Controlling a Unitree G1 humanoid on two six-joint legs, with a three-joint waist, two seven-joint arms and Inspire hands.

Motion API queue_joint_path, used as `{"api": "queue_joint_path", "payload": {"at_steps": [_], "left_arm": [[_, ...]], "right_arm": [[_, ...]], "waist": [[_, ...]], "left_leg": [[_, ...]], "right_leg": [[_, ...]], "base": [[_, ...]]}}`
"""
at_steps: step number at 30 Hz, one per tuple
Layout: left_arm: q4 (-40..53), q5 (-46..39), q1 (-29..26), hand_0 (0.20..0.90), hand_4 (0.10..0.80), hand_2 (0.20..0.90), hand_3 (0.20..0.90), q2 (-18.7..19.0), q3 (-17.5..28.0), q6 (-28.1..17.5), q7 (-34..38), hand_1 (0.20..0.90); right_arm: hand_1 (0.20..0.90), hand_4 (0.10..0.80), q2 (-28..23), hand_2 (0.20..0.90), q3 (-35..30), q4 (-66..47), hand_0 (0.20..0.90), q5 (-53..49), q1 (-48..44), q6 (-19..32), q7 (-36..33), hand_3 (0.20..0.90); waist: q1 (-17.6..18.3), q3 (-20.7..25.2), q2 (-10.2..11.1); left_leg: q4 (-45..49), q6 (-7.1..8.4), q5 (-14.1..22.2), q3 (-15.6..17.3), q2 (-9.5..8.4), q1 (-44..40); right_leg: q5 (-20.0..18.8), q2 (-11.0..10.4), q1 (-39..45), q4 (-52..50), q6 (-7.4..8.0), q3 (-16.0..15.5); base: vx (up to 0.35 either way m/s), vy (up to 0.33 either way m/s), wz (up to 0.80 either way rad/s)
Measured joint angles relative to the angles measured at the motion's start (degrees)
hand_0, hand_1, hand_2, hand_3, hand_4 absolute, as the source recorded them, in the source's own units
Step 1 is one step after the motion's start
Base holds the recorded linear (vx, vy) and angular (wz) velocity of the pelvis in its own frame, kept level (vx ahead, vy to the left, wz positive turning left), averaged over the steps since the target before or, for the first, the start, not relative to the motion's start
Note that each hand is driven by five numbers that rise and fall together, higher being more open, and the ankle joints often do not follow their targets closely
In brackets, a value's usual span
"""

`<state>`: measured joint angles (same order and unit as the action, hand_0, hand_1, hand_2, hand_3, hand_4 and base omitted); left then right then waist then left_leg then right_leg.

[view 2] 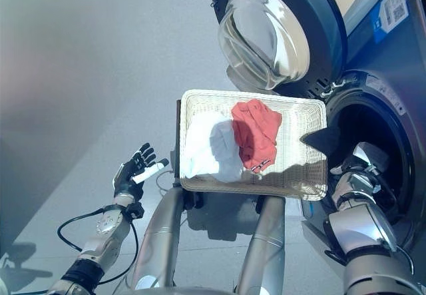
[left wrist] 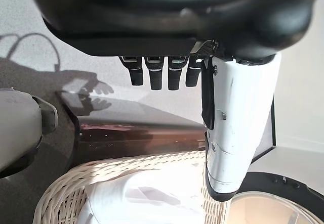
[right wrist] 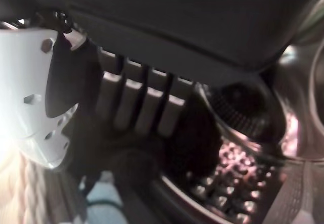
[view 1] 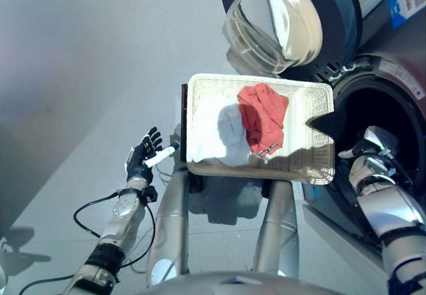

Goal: Pick up the clothes and place them into the washing machine

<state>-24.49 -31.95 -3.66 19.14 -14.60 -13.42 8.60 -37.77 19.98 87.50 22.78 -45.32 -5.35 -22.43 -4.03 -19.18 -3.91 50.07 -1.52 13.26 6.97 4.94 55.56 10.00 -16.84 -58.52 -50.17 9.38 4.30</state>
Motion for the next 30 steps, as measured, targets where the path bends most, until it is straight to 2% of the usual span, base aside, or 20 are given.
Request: {"api": "queue_joint_path", "payload": {"at_steps": [9,13,14,15,18,22,26,27,28,29,30], "left_arm": [[0.3,0.0,0.0,0.900,0.800,0.900,0.900,0.0,0.0,0.6,0.1,0.900],[0.5,0.0,0.0,0.900,0.800,0.900,0.900,-0.1,0.0,0.6,0.1,0.900],[0.5,0.0,0.0,0.900,0.800,0.900,0.900,-0.2,0.1,0.6,0.3,0.900],[0.5,0.0,0.0,0.900,0.800,0.900,0.900,-0.2,0.1,0.6,0.5,0.900],[0.8,0.0,0.1,0.900,0.800,0.900,0.900,-0.2,0.2,0.6,0.9,0.900],[1.8,0.0,0.7,0.900,0.800,0.900,0.900,-0.1,0.2,0.6,1.4,0.900],[2.6,-0.1,1.1,0.900,0.800,0.900,0.900,-0.1,0.2,0.6,1.4,0.900],[2.6,-0.2,1.1,0.900,0.800,0.900,0.900,-0.1,0.2,0.6,1.5,0.900],[2.6,-0.3,1.2,0.900,0.800,0.900,0.900,-0.1,0.2,0.6,1.6,0.900],[2.7,-0.3,1.2,0.900,0.800,0.900,0.900,-0.1,0.2,0.6,1.6,0.900],[2.7,-0.3,1.3,0.900,0.800,0.900,0.900,-0.1,0.2,0.5,1.7,0.900]], "right_arm": [[0.200,0.300,0.0,0.200,-0.5,-0.1,0.200,-4.5,-0.4,0.3,0.0,0.200],[0.200,0.300,0.1,0.200,-6.8,-2.1,0.200,-11.3,-0.3,1.4,-0.5,0.200],[0.200,0.300,0.4,0.200,-11.1,-3.0,0.200,-16.9,-0.1,2.7,-1.1,0.200],[0.200,0.300,0.8,0.200,-12.8,-2.8,0.200,-21.1,-0.3,3.5,-1.7,0.200],[0.200,0.300,1.1,0.200,-16.3,-2.2,0.200,-30.9,-0.7,5.3,-2.1,0.200],[0.200,0.300,2.6,0.200,-24.1,-3.0,0.200,-47.4,-0.8,8.3,-3.6,0.200],[0.200,0.300,3.7,0.200,-26.3,-2.9,0.200,-57.0,-1.0,9.9,-4.1,0.200],[0.200,0.300,4.1,0.200,-26.3,-2.8,0.200,-58.4,-1.0,10.7,-4.2,0.200],[0.200,0.300,4.6,0.200,-27.7,-3.5,0.200,-60.5,-0.8,11.7,-4.5,0.200],[0.200,0.300,4.8,0.200,-29.0,-3.5,0.200,-63.1,-1.3,12.6,-4.9,0.200],[0.200,0.300,4.9,0.200,-31.2,-4.1,0.200,-66.4,-1.4,13.5,-5.5,0.200]], "waist": [[-0.1,-0.1,-0.6],[0.2,-0.2,-0.9],[0.2,-0.2,-1.0],[0.2,-0.2,-1.0],[0.1,-0.1,-1.0],[0.2,-0.1,-1.1],[0.3,-0.1,-1.1],[0.3,-0.1,-1.1],[0.4,0.0,-1.1],[0.4,0.0,-1.1],[0.4,0.2,-1.1]], "left_leg": [[-0.1,-0.06,0.0,0.0,0.02,0.0],[-0.1,-0.06,-0.5,0.0,0.02,0.1],[-0.2,0.22,-0.2,-0.1,0.10,0.1],[-0.2,-0.09,0.1,-0.2,0.11,0.1],[-0.3,0.10,0.1,-0.3,0.18,0.1],[-0.2,0.31,-0.2,-0.5,0.22,0.2],[-0.2,0.24,-0.1,-0.6,0.22,0.3],[-0.2,0.25,-0.1,-0.6,0.23,0.3],[-0.2,0.25,-0.3,-0.7,0.23,0.4],[-0.1,0.27,-0.2,-0.7,0.25,0.5],[-0.1,0.24,-0.3,-0.7,0.24,0.7]], "right_leg": [[0.0,0.0,0.0,0.0,-0.01,0.0],[-0.1,0.1,-0.1,0.1,-0.11,0.0],[0.0,0.1,-0.1,0.1,-0.17,-0.2],[0.2,0.1,0.0,0.0,-0.09,-0.4],[0.3,0.2,-0.1,-0.1,-0.31,-0.5],[0.3,0.3,-0.1,-0.2,-0.69,-0.4],[0.3,0.3,-0.2,-0.3,-0.71,-0.4],[1.0,0.4,-0.1,-0.3,0.09,-0.5],[0.4,0.5,-0.2,-0.3,-0.70,-0.4],[0.7,0.4,-0.3,-0.4,-0.18,-0.4],[0.3,0.5,-0.5,-0.4,-0.75,-0.4]], "base": [[0.000,0.000,0.00],[-0.017,0.000,0.00],[0.031,-0.010,0.00],[0.123,-0.020,0.01],[-0.024,0.001,0.00],[-0.005,0.003,0.00],[0.038,0.003,0.02],[0.000,0.000,0.00],[-0.081,0.019,0.02],[0.000,0.000,0.00],[-0.075,0.019,0.01]]}}
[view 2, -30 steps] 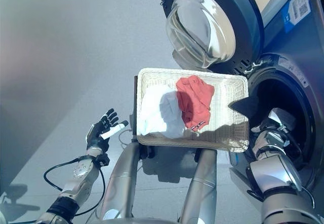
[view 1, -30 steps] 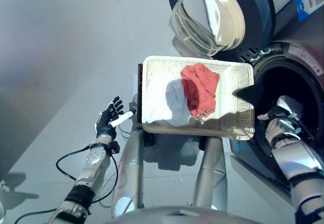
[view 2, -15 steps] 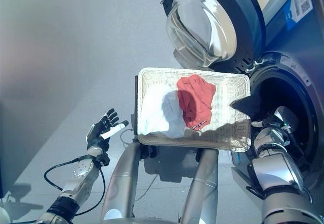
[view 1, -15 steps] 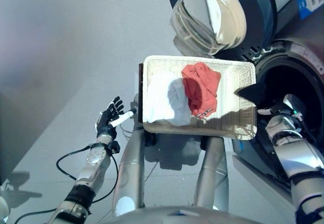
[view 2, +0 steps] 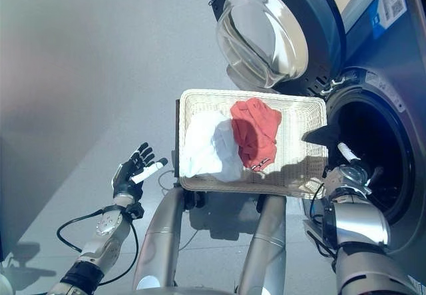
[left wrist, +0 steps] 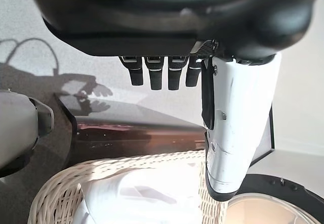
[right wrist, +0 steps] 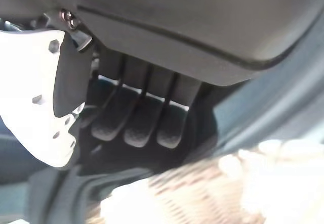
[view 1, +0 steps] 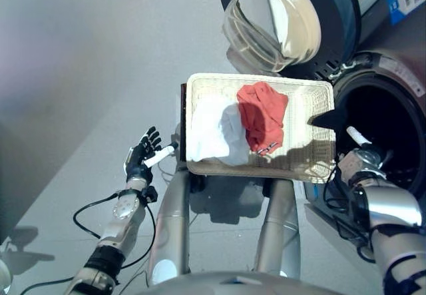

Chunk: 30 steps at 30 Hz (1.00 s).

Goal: Pick up the clothes and place them into the washing machine

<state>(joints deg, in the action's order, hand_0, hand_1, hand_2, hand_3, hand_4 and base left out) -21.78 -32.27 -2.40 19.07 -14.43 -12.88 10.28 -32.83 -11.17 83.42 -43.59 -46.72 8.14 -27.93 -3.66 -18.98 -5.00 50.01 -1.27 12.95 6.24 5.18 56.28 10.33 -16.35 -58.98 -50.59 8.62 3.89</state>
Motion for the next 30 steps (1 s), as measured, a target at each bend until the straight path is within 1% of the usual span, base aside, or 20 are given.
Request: {"api": "queue_joint_path", "payload": {"at_steps": [3,5,9,11,12,13,17,18,19,20,21,23,24,25,26,28,30], "left_arm": [[0.0,-0.4,0.1,0.900,0.800,0.900,0.900,0.0,-0.1,0.0,0.1,0.900],[0.0,-1.1,0.3,0.900,0.800,0.900,0.900,0.0,-0.1,0.0,0.3,0.900],[0.0,-1.3,0.7,0.900,0.800,0.900,0.900,0.0,-0.2,0.0,1.0,0.900],[0.0,-1.3,0.8,0.900,0.800,0.900,0.900,0.0,-0.2,-0.1,1.2,0.900],[0.0,-1.3,0.9,0.900,0.800,0.900,0.900,0.0,-0.2,-0.1,1.2,0.900],[0.0,-1.3,0.9,0.900,0.800,0.900,0.900,0.0,-0.2,-0.1,1.2,0.900],[-0.1,-1.2,0.9,0.900,0.800,0.900,0.900,0.0,-0.2,-0.3,1.3,0.900],[-0.1,-1.1,0.8,0.900,0.800,0.900,0.900,0.0,-0.2,-0.3,1.3,0.900],[-0.1,-1.1,0.8,0.900,0.800,0.900,0.900,0.0,-0.2,-0.4,1.4,0.900],[-0.1,-1.1,0.8,0.900,0.800,0.900,0.900,-0.1,-0.2,-0.4,1.4,0.900],[-0.1,-1.0,0.8,0.900,0.800,0.900,0.900,-0.1,-0.2,-0.7,1.4,0.900],[-0.2,-0.9,0.8,0.900,0.800,0.900,0.900,-0.1,-0.2,-1.0,1.5,0.900],[-0.2,-0.9,0.8,0.900,0.800,0.900,0.900,-0.1,-0.2,-1.2,1.6,0.900],[-0.1,-0.9,0.8,0.900,0.800,0.900,0.900,0.0,-0.2,-1.3,1.6,0.900],[-0.2,-0.9,0.8,0.900,0.800,0.900,0.900,0.0,-0.2,-1.3,1.7,0.900],[-0.1,-1.0,1.1,0.900,0.800,0.900,0.900,-0.1,-0.2,-1.3,1.7,0.900],[-0.1,-0.9,1.1,0.900,0.800,0.900,0.900,0.0,-0.2,-1.3,1.7,0.900]], "right_arm": [[0.200,0.300,0.0,0.200,-5.1,-0.9,0.200,-8.7,-0.7,3.7,-0.8,0.200],[0.200,0.300,0.4,0.200,-5.9,-1.6,0.200,-13.2,-0.9,5.3,-1.1,0.200],[0.200,0.300,1.6,0.200,-5.1,-3.9,0.200,-13.1,-0.7,6.6,-0.9,0.200],[0.200,0.300,1.5,0.200,-3.8,-3.9,0.200,-10.7,-0.7,6.9,-1.6,0.200],[0.436,0.469,1.5,0.436,-2.9,-4.0,0.436,-9.3,-0.7,6.9,-2.0,0.436],[0.900,0.800,1.5,0.900,-1.7,-3.9,0.900,-6.9,-0.5,6.7,-2.2,0.900],[0.900,0.800,1.4,0.900,5.2,-4.8,0.900,4.7,0.7,5.0,-2.3,0.900],[0.900,0.800,1.4,0.900,5.7,-5.3,0.900,5.7,0.9,4.8,-2.3,0.900],[0.900,0.800,1.4,0.900,7.7,-5.6,0.900,8.7,1.2,4.3,-2.4,0.900],[0.900,0.800,1.4,0.900,7.9,-6.3,0.900,9.7,1.5,4.1,-2.4,0.900],[0.900,0.800,1.4,0.900,8.9,-6.1,0.900,11.4,1.6,4.1,-2.4,0.900],[0.900,0.800,1.5,0.900,9.5,-6.4,0.900,14.0,1.9,2.9,-2.5,0.900],[0.900,0.800,1.5,0.900,9.5,-6.4,0.900,15.1,2.0,2.6,-2.5,0.900],[0.900,0.800,1.5,0.900,9.7,-6.0,0.900,15.9,2.0,2.3,-2.5,0.900],[0.900,0.800,1.4,0.900,10.4,-5.5,0.900,17.0,2.0,1.5,-2.6,0.900],[0.900,0.800,1.5,0.900,11.5,-4.2,0.900,18.6,1.9,0.2,-2.9,0.900],[0.900,0.800,1.3,0.900,11.8,-2.8,0.900,20.8,1.7,-1.0,-3.1,0.900]], "waist": [[-0.2,0.0,0.0],[-0.3,0.0,0.0],[0.1,0.0,0.0],[0.0,0.0,0.0],[0.0,0.0,0.0],[0.0,0.0,0.0],[0.0,0.0,0.0],[0.0,0.0,0.0],[0.2,0.0,0.0],[0.0,0.0,0.0],[0.2,0.1,0.0],[-0.2,0.1,0.1],[-0.1,0.1,0.0],[-0.1,0.1,0.0],[-0.2,0.2,0.1],[-0.2,1.0,0.1],[-0.4,1.5,0.1]], "left_leg": [[0.1,-0.04,0.0,0.0,-0.06,0.3],[0.0,-0.07,0.0,0.0,-0.08,0.4],[0.0,-0.07,0.0,0.1,-0.07,0.4],[0.0,-0.07,0.0,0.1,-0.08,0.4],[0.0,-0.07,0.0,0.1,-0.08,0.4],[0.0,-0.07,0.0,0.1,-0.08,0.4],[0.0,0.09,-0.2,0.1,-0.03,0.3],[0.0,0.03,0.2,0.0,0.01,0.3],[0.1,0.06,0.2,0.0,0.03,0.3],[0.1,0.15,-0.4,0.0,0.04,0.3],[0.1,0.10,0.3,0.0,0.05,0.3],[0.1,0.18,-0.5,0.0,0.05,0.4],[0.1,0.16,-0.5,0.0,0.05,0.4],[0.1,0.16,0.2,-0.1,0.04,0.5],[0.1,0.26,-0.5,-0.1,0.04,0.6],[0.1,0.10,0.0,-0.2,0.02,1.2],[0.0,0.18,-0.3,-0.3,0.01,1.5]], "right_leg": [[0.0,-0.1,-0.4,0.0,0.00,0.0],[0.0,-0.2,-0.4,0.0,0.00,0.0],[0.0,-0.2,-0.5,0.0,-0.01,0.0],[0.0,-0.2,-0.5,0.1,-0.01,0.0],[0.0,-0.2,-0.5,0.1,-0.01,0.0],[0.0,-0.2,-0.5,0.1,0.00,0.0],[-0.1,0.0,-0.5,0.1,-0.04,0.1],[0.3,0.0,-0.5,0.0,0.39,0.0],[0.2,0.1,-0.5,0.0,0.31,0.0],[-0.1,0.1,-0.5,0.0,-0.05,0.2],[0.1,0.1,-0.6,-0.1,0.15,-0.1],[-0.1,0.2,-0.6,-0.1,-0.02,0.2],[-0.1,0.2,-0.7,-0.1,-0.02,0.2],[0.0,0.2,-0.7,-0.2,0.07,-0.1],[-0.1,0.1,-0.7,-0.1,-0.05,0.1],[0.1,0.1,-1.3,-0.2,0.19,-0.2],[-0.1,0.2,-1.6,-0.3,-0.10,0.0]], "base": [[0.000,0.000,0.00],[0.000,0.000,0.00],[0.000,0.000,0.00],[0.000,0.000,0.00],[0.000,0.000,0.00],[0.000,0.000,0.00],[0.026,-0.004,0.00],[0.000,0.000,0.00],[0.095,-0.009,-0.02],[0.000,0.000,0.00],[0.000,0.000,0.00],[0.000,0.000,0.00],[0.097,-0.020,0.00],[0.000,0.000,0.00],[-0.004,-0.016,0.03],[-0.006,-0.020,0.04],[-0.005,-0.017,0.02]]}}
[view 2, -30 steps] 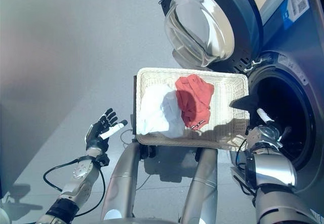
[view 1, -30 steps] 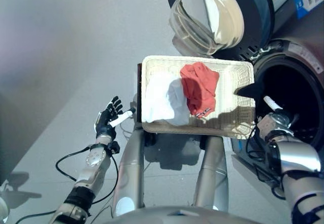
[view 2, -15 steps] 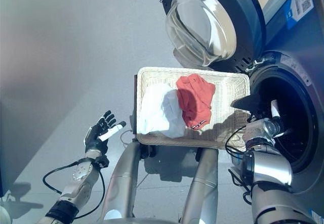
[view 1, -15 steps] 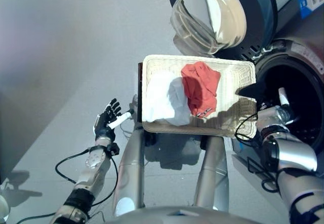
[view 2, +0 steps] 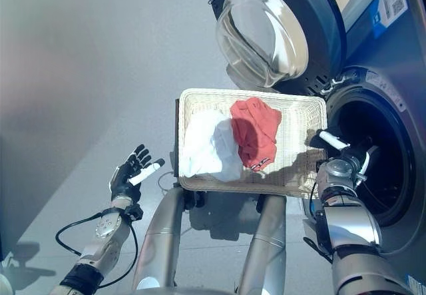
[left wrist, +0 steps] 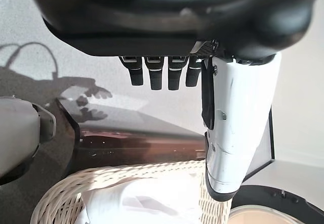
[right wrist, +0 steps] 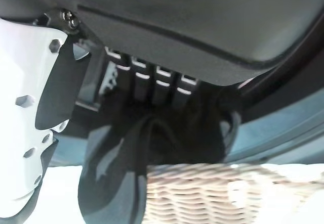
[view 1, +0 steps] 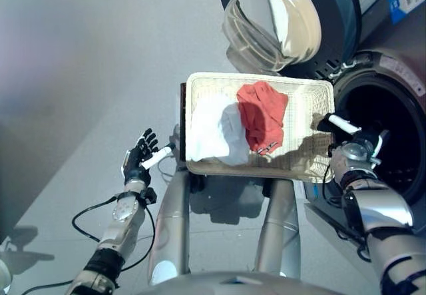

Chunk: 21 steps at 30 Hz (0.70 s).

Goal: Pick up the clothes and place them into the washing machine

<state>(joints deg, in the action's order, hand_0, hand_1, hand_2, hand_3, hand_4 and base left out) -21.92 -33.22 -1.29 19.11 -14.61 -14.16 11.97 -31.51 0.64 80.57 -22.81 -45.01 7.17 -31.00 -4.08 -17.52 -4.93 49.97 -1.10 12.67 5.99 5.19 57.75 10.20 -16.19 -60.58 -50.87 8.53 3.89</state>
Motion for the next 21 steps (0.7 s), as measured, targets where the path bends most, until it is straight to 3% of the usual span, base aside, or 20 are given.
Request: {"api": "queue_joint_path", "payload": {"at_steps": [10,21], "left_arm": [[0.2,0.0,0.7,0.900,0.800,0.900,0.900,1.2,0.1,0.0,-0.9,0.900],[1.6,0.0,1.4,0.900,0.800,0.900,0.900,1.9,0.2,0.0,-3.3,0.900]], "right_arm": [[0.900,0.800,-2.1,0.900,6.7,3.9,0.900,12.2,-0.2,-4.8,2.9,0.900],[0.900,0.800,-3.8,0.900,7.7,5.4,0.900,14.5,-0.5,-5.6,6.2,0.900]], "waist": [[-0.3,0.0,0.0],[-1.3,0.0,-0.1]], "left_leg": [[-0.2,0.12,-0.1,0.0,-0.06,0.0],[-0.2,0.24,-0.2,0.0,-0.12,0.4]], "right_leg": [[0.1,0.0,0.0,-0.1,-0.02,-0.1],[0.1,-0.1,-0.7,-0.5,-0.10,0.0]], "base": [[-0.005,-0.013,0.00],[0.000,0.000,0.00]]}}
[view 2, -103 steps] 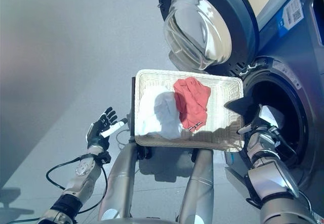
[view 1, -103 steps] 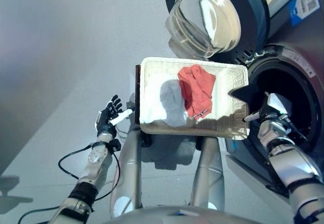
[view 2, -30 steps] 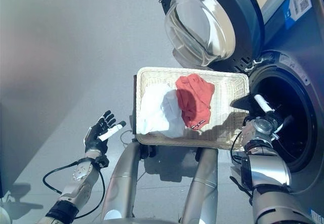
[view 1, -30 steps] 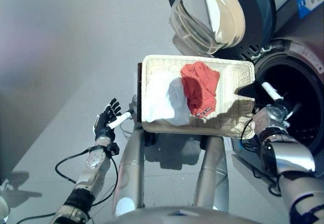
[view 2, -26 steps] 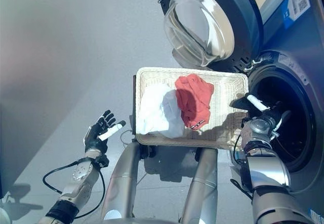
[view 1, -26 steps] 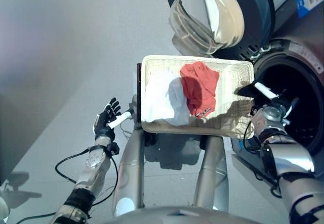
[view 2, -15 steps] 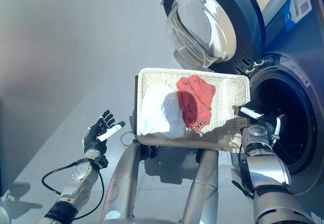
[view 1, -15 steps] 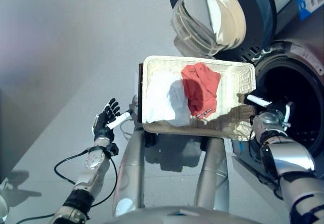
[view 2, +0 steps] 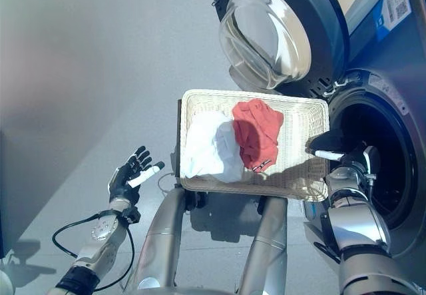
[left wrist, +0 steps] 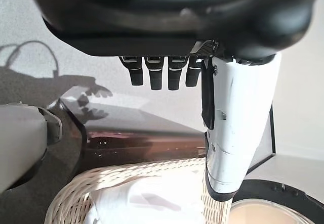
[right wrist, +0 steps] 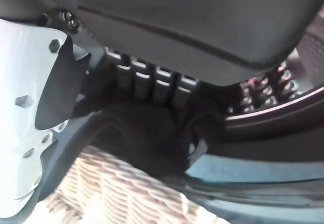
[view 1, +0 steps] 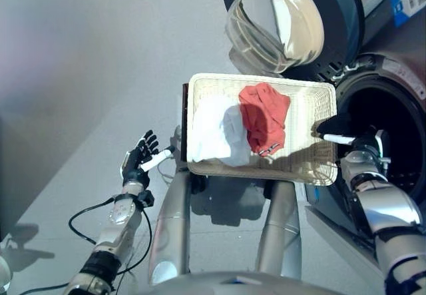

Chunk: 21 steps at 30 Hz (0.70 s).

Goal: Pick up the clothes and place them into the washing machine

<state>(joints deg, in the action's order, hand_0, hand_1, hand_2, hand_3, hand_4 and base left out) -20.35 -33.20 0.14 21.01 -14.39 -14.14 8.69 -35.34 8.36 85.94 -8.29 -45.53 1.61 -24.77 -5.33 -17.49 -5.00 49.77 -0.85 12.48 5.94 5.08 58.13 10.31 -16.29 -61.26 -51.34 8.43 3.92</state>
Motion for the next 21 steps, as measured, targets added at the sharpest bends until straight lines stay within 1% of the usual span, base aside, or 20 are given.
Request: {"api": "queue_joint_path", "payload": {"at_steps": [2,3,4,5,10,13,21], "left_arm": [[1.4,0.0,0.2,0.900,0.800,0.900,0.900,0.5,0.3,0.0,-0.1,0.900],[1.9,0.0,0.2,0.900,0.800,0.900,0.900,0.7,0.4,0.0,-0.2,0.900],[2.1,0.0,0.4,0.900,0.800,0.900,0.900,0.9,0.5,0.0,-0.4,0.900],[2.2,0.0,0.5,0.900,0.800,0.900,0.900,1.1,0.6,0.0,-0.8,0.900],[2.6,0.0,0.8,0.900,0.800,0.900,0.900,1.6,0.6,0.0,-1.3,0.900],[2.6,0.0,0.8,0.900,0.800,0.900,0.900,1.6,0.6,0.0,-1.6,0.900],[3.0,0.0,1.0,0.900,0.800,0.900,0.900,1.7,0.6,0.0,-2.4,0.900]], "right_arm": [[0.900,0.800,-1.0,0.900,0.0,0.6,0.900,0.1,-0.5,-0.5,0.6,0.900],[0.499,0.514,-1.8,0.499,0.0,0.7,0.499,0.1,-0.7,-0.5,1.2,0.499],[0.422,0.459,-2.2,0.422,0.0,0.9,0.422,0.2,-0.9,-0.5,1.2,0.422],[0.200,0.300,-2.4,0.200,0.0,1.1,0.200,0.4,-1.0,-0.5,1.2,0.200],[0.200,0.300,-4.4,0.200,-0.1,2.5,0.200,1.0,-1.2,-0.5,1.3,0.200],[0.200,0.300,-4.5,0.200,-0.2,2.6,0.200,1.0,-1.2,-0.5,2.5,0.200],[0.200,0.300,-4.4,0.200,-2.2,2.6,0.200,0.5,-1.2,-0.5,2.5,0.200]], "waist": [[-0.5,0.1,-0.1],[-0.7,0.1,-0.3],[-0.8,0.1,-0.5],[-1.0,0.1,-0.5],[-1.8,0.1,-1.0],[-1.8,0.2,-1.0],[-1.8,0.2,-1.0]], "left_leg": [[0.1,0.08,-0.3,0.0,-0.18,1.1],[0.1,0.05,-0.4,0.1,-0.24,1.7],[0.1,0.05,-0.5,0.1,-0.28,2.1],[0.2,0.04,-0.6,0.2,-0.33,2.3],[0.1,0.03,-0.6,0.4,-0.66,2.3],[0.1,0.03,-0.6,0.4,-0.76,2.3],[0.1,0.02,-0.6,0.3,-0.80,2.3]], "right_leg": [[0.0,-0.2,-1.3,-0.5,-0.03,0.1],[0.0,-0.3,-2.0,-0.6,-0.05,0.2],[0.0,-0.3,-2.4,-0.7,-0.06,0.3],[0.0,-0.4,-2.7,-0.9,-0.06,0.3],[0.1,-0.6,-3.2,-1.4,-0.13,0.8],[0.1,-0.7,-3.2,-1.4,-0.13,0.8],[0.1,-0.7,-3.2,-1.4,-0.13,0.8]], "base": [[-0.023,0.007,0.07],[-0.014,0.007,0.07],[-0.005,0.006,0.04],[0.000,0.000,0.00],[0.002,-0.002,0.01],[0.000,0.000,0.00],[0.000,0.000,0.00]]}}
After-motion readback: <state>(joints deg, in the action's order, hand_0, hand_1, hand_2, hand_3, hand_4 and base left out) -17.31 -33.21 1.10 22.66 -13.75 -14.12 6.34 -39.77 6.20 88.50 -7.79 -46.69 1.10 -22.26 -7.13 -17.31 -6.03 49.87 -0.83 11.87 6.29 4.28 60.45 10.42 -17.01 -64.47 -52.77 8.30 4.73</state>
